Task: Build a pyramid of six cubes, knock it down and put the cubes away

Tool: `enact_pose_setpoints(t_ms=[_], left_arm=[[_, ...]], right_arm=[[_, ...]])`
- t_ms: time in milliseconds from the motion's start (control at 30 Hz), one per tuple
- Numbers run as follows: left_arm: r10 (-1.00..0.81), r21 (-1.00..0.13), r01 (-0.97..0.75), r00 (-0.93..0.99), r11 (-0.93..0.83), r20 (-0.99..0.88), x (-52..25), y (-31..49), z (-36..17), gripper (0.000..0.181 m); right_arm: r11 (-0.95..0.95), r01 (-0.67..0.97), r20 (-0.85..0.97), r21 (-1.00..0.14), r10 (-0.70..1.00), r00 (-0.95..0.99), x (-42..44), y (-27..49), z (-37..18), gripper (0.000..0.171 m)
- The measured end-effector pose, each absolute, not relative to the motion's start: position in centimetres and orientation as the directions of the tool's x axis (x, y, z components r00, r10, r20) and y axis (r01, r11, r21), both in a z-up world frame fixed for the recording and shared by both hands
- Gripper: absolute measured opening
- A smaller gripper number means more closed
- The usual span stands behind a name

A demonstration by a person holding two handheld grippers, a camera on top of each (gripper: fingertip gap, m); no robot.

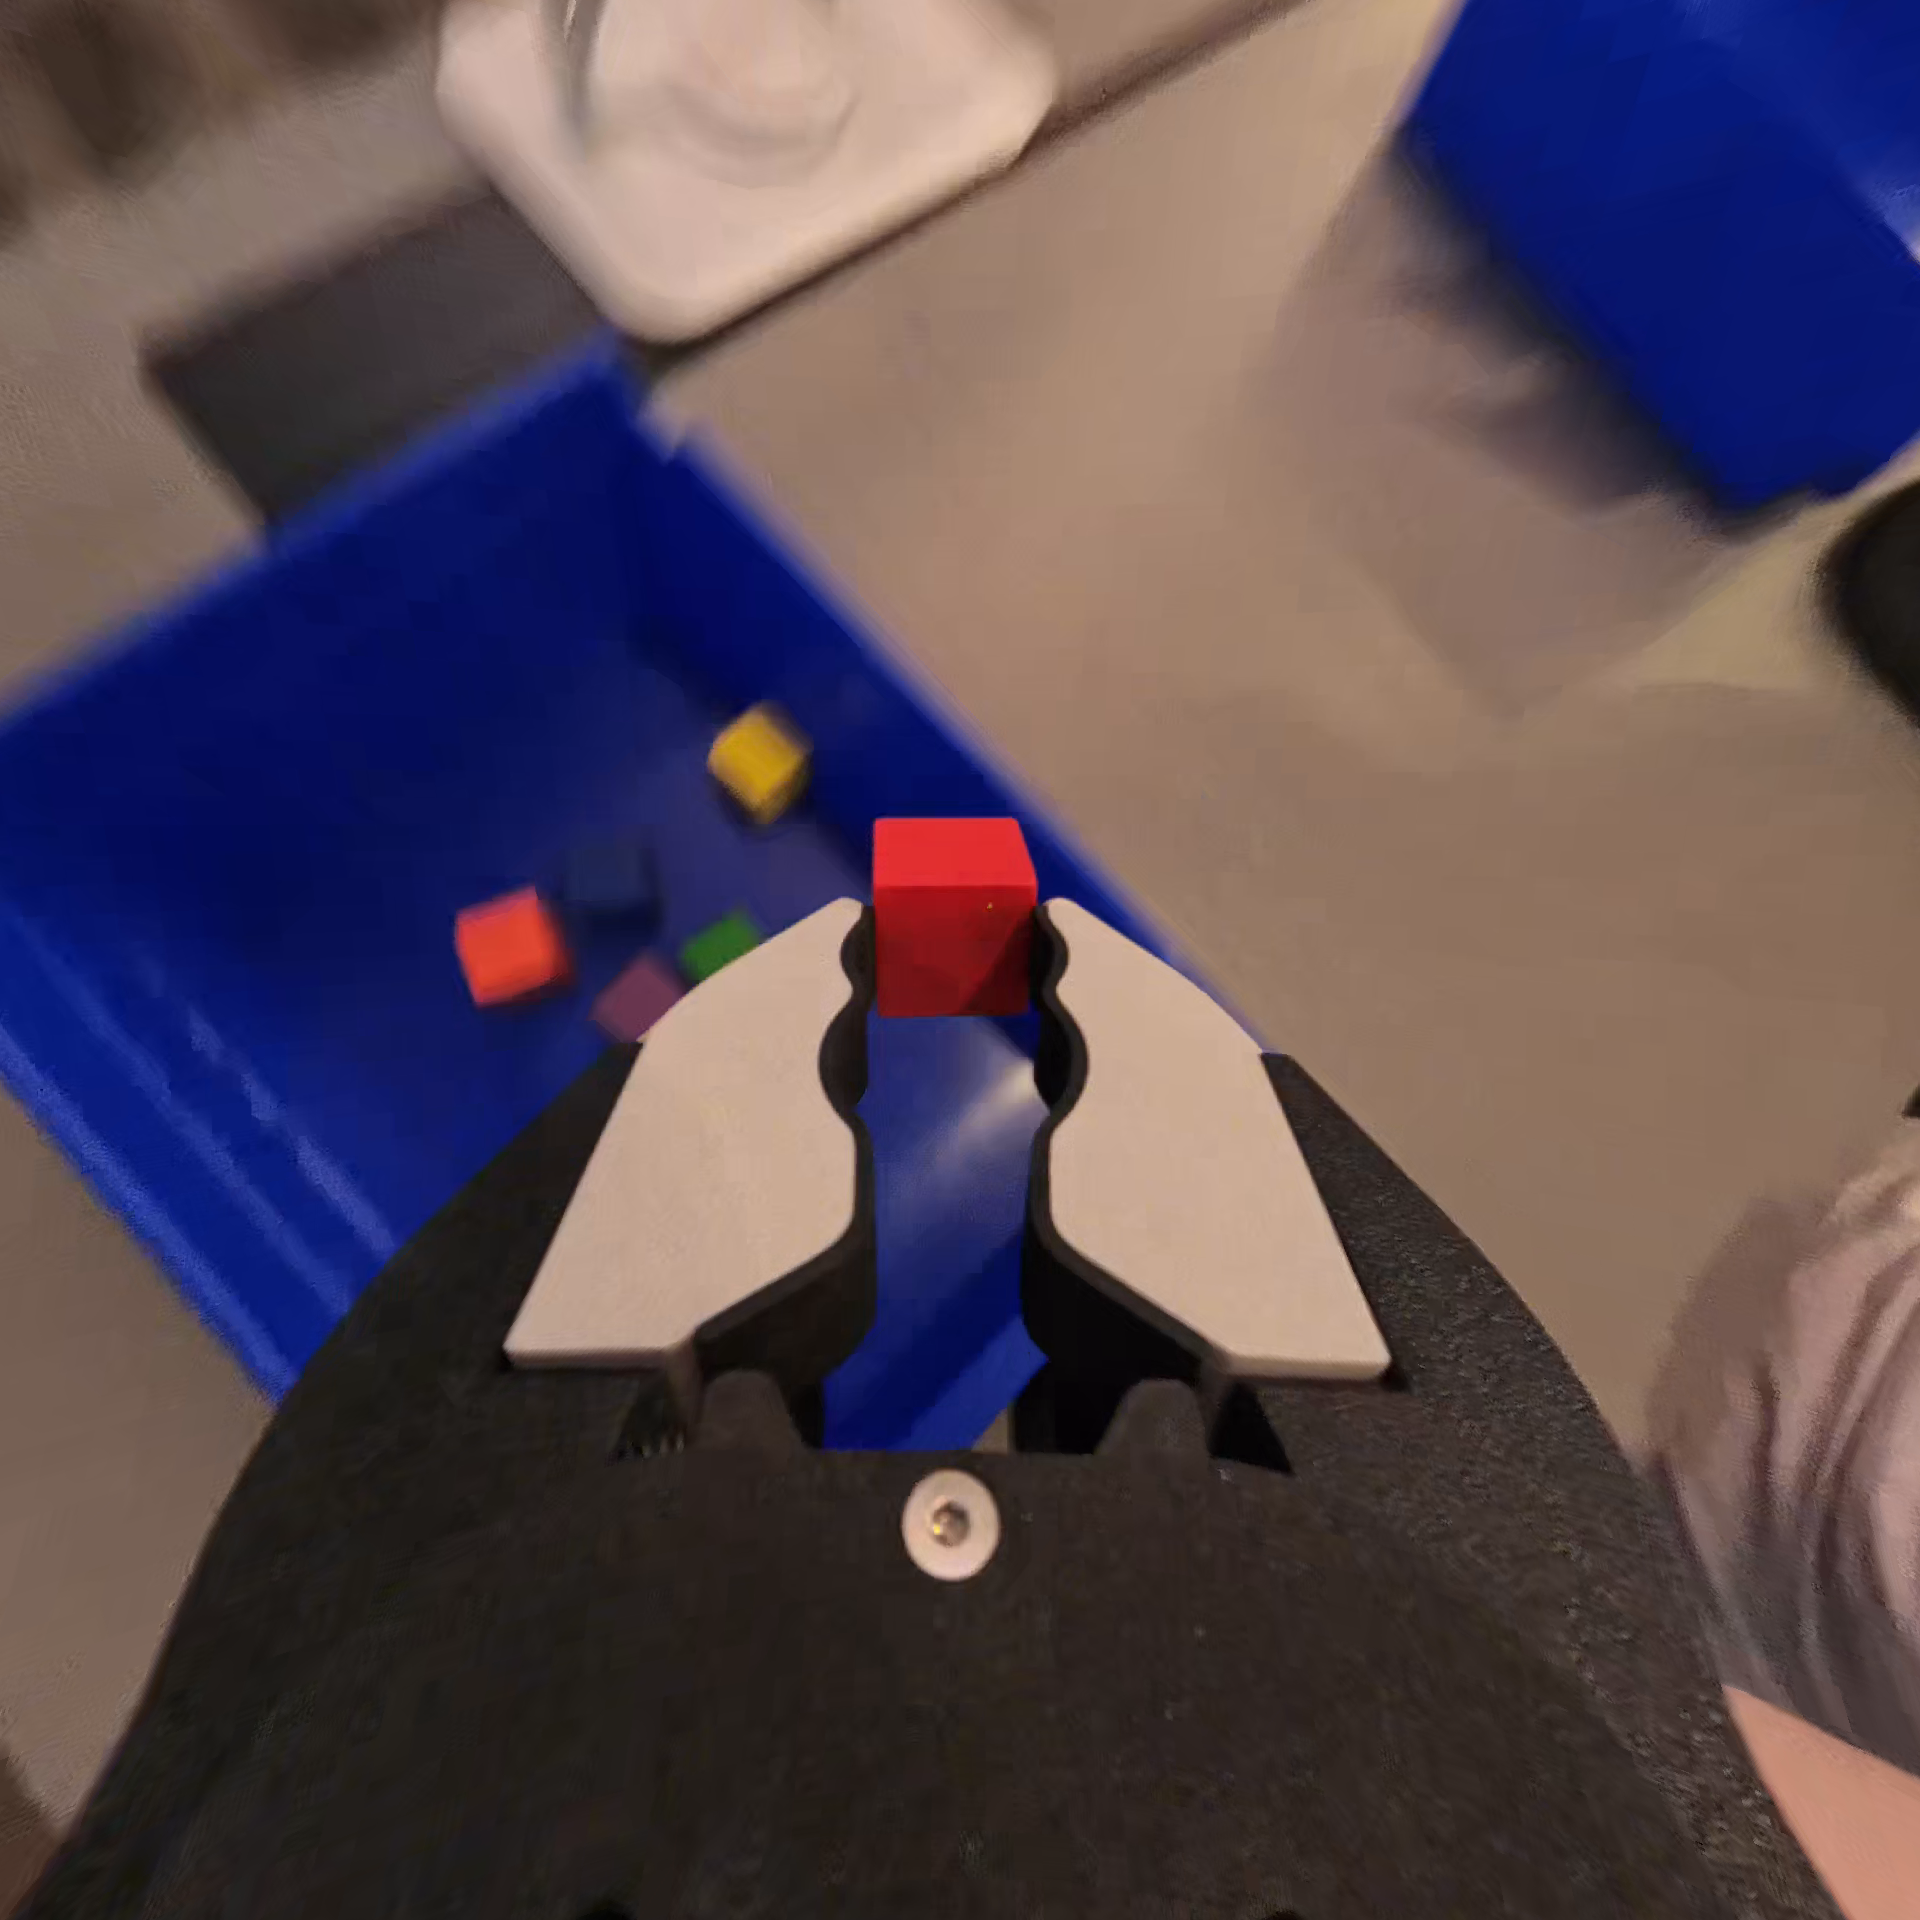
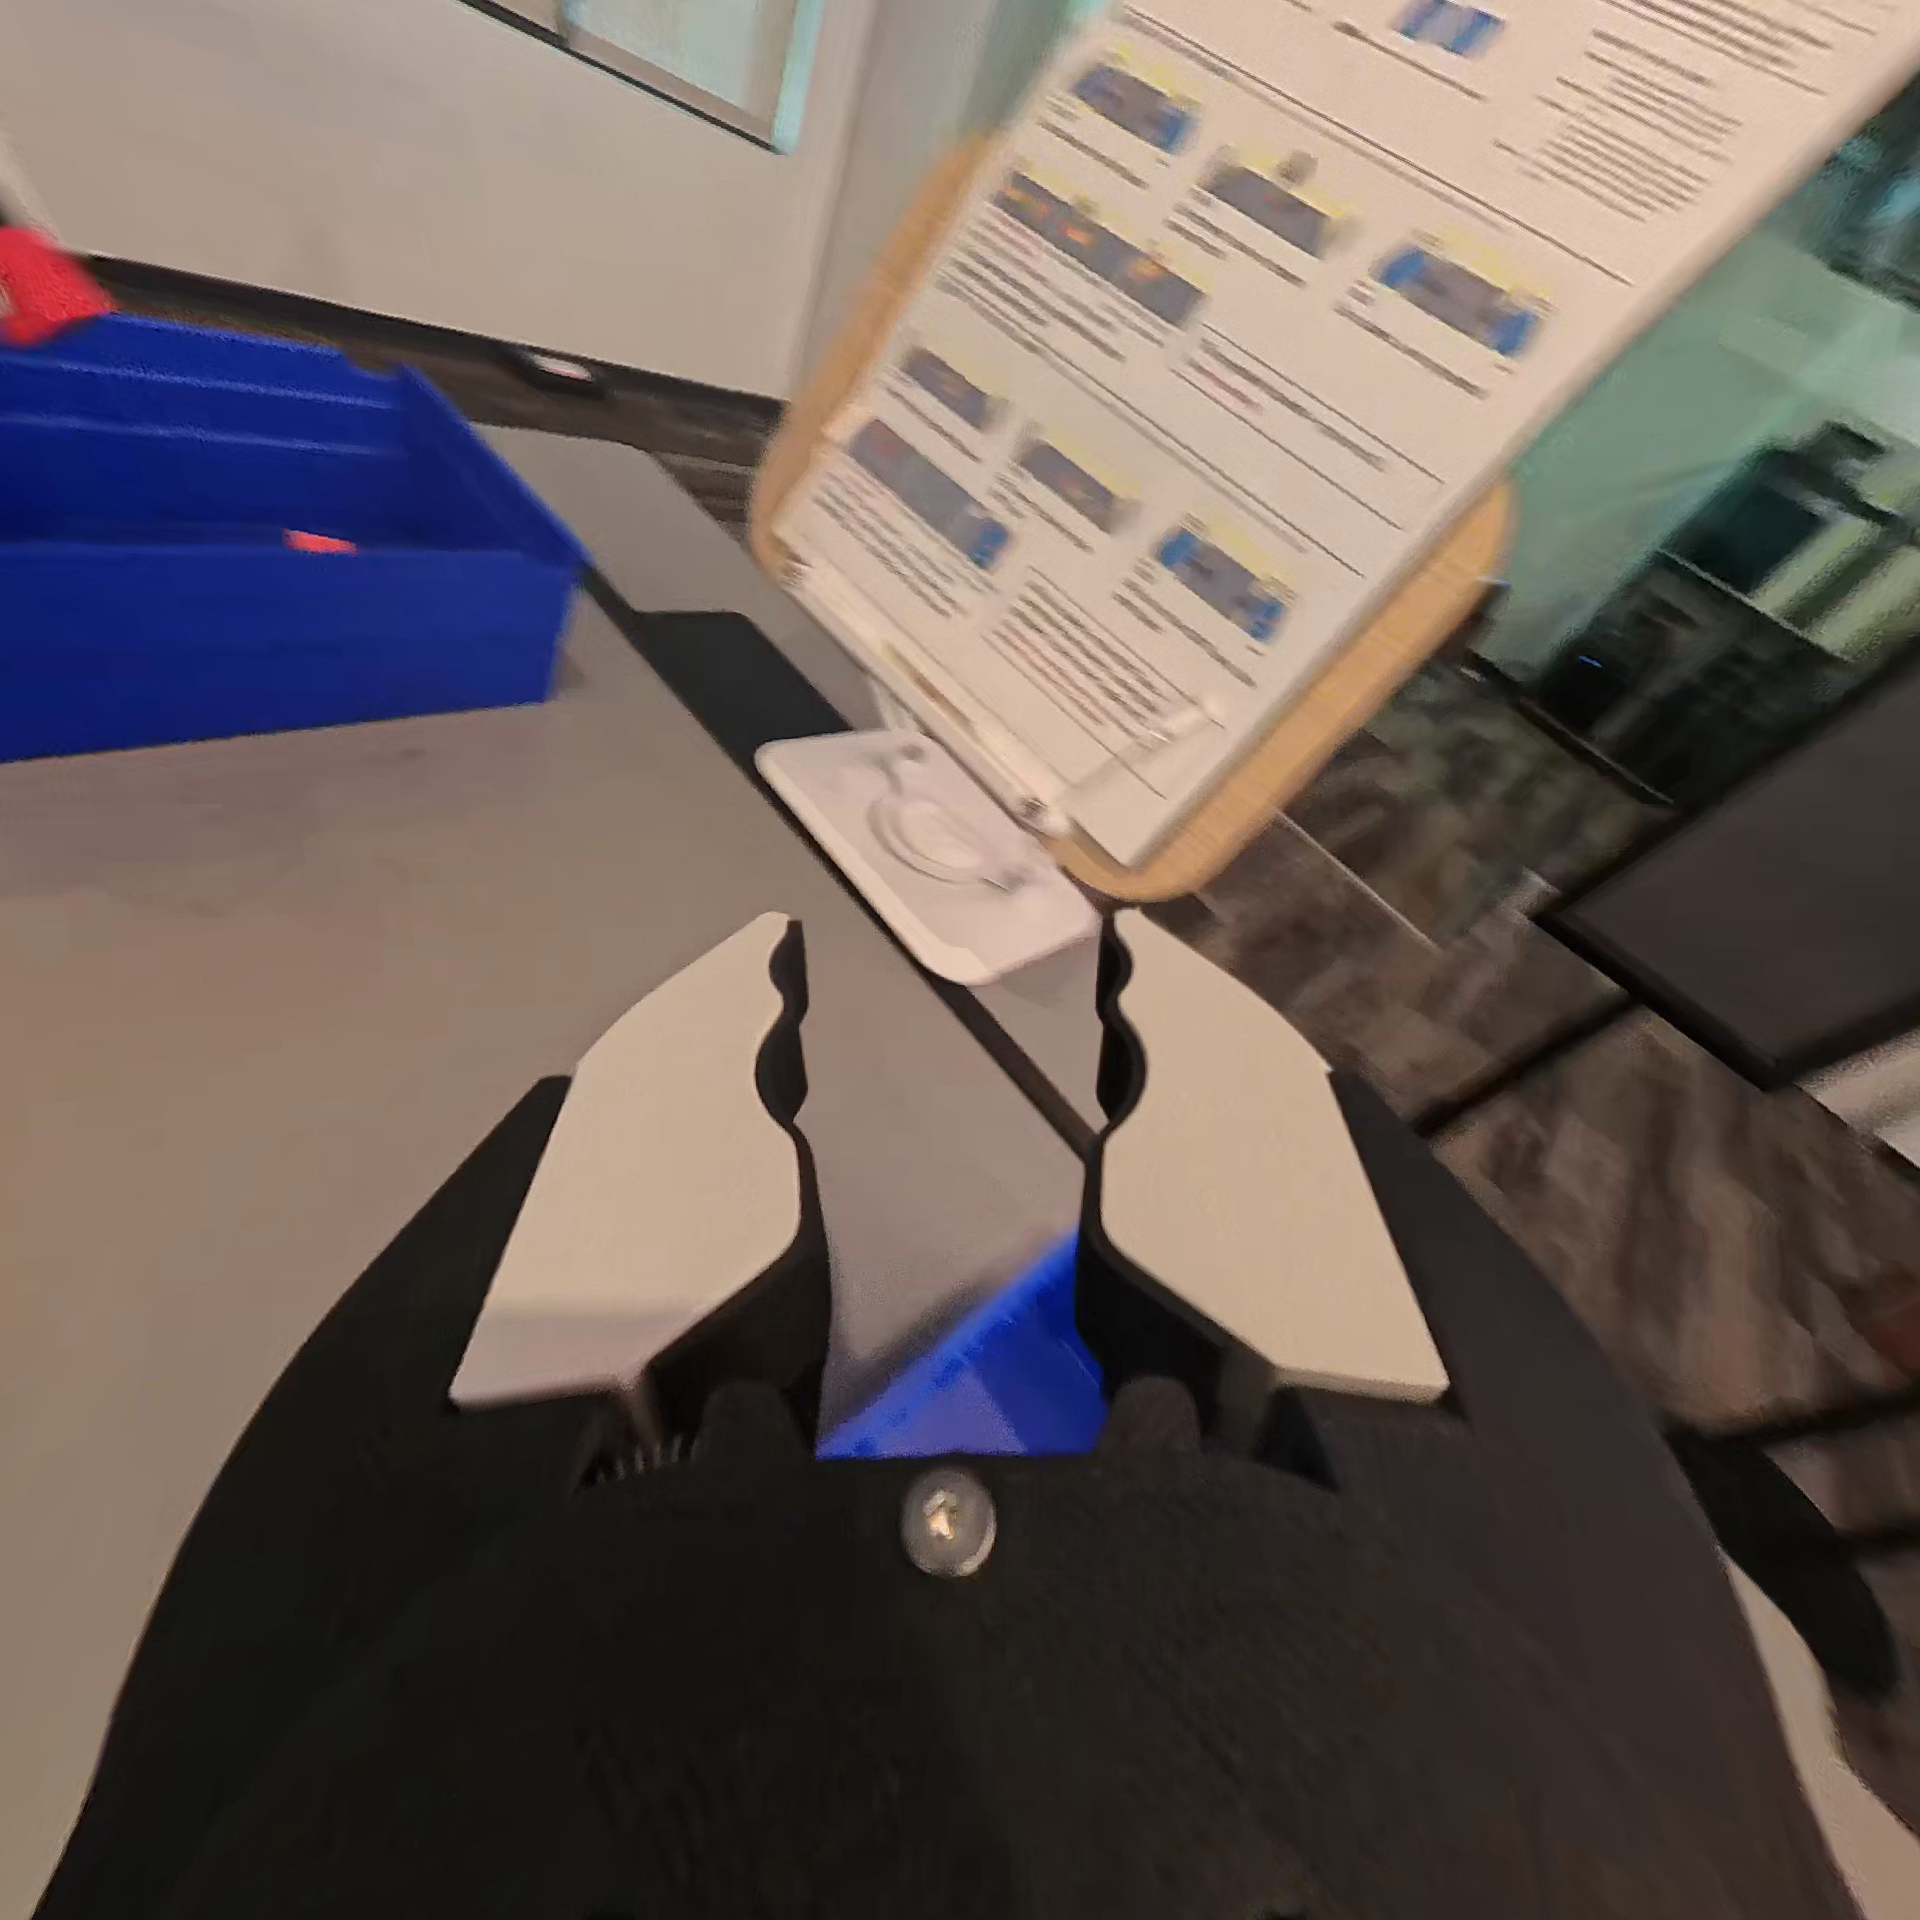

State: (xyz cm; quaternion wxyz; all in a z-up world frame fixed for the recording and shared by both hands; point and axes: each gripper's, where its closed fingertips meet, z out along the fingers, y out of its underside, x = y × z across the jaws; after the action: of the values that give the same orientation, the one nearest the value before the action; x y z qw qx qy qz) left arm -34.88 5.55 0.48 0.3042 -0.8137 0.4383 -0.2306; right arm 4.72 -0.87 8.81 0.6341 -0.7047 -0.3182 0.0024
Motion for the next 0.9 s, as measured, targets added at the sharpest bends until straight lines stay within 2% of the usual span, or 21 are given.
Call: enact_pose_setpoints(t_ms=[67,167,233,300,367,500,633,700,900], left_arm=[[-0.933,-0.813,-0.545,0.361,-0.205,-0.007,-31.5,3.5,4.1,0.028],[-0.978,-0.854,-0.512,0.117,0.089,-0.172,-25.7,-0.1,5.9,0.028],[-0.974,-0.835,-0.522,0.036,0.172,-0.223,-22.0,-1.5,4.9,0.028],[-0.977,-0.810,-0.566,0.038,0.152,-0.210,-18.5,-1.9,3.1,0.028],[-0.979,-0.762,-0.636,0.049,0.123,-0.199,-15.8,-2.0,0.3,0.028],[-0.962,-0.561,-0.812,-0.004,0.163,-0.273,-13.8,-1.2,-6.0,0.028],[-0.967,-0.498,-0.833,-0.167,0.243,-0.193,-10.4,-2.3,-8.6,0.028],[-0.959,-0.430,-0.857,-0.234,0.282,-0.163,-8.9,-2.1,-9.7,0.028],[-0.946,-0.236,-0.917,-0.303,0.322,-0.113,-6.3,-0.7,-12.9,0.028]], right_arm=[[0.053,0.447,0.390,-0.893,0.588,0.709,0.1,-1.8,8.5,0.055],[0.122,0.511,0.403,-0.851,0.775,0.486,-7.0,-4.4,6.3,0.055],[0.143,0.598,0.451,-0.789,0.795,0.405,-9.3,-4.8,4.4,0.055],[0.132,0.681,0.479,-0.721,0.804,0.352,-9.9,-4.9,2.5,0.053],[0.066,0.732,0.451,-0.678,0.824,0.343,-9.1,-4.9,1.0,0.046],[-0.013,0.721,0.378,-0.693,0.845,0.378,-6.6,-5.0,0.8,0.046],[-0.075,0.753,0.315,-0.653,0.878,0.361,-3.3,-7.2,0.4,0.046],[-0.108,0.748,0.263,-0.655,0.895,0.361,-1.8,-8.7,0.4,0.045],[-0.233,0.714,0.163,-0.660,0.883,0.439,2.6,-10.6,0.2,0.042]])
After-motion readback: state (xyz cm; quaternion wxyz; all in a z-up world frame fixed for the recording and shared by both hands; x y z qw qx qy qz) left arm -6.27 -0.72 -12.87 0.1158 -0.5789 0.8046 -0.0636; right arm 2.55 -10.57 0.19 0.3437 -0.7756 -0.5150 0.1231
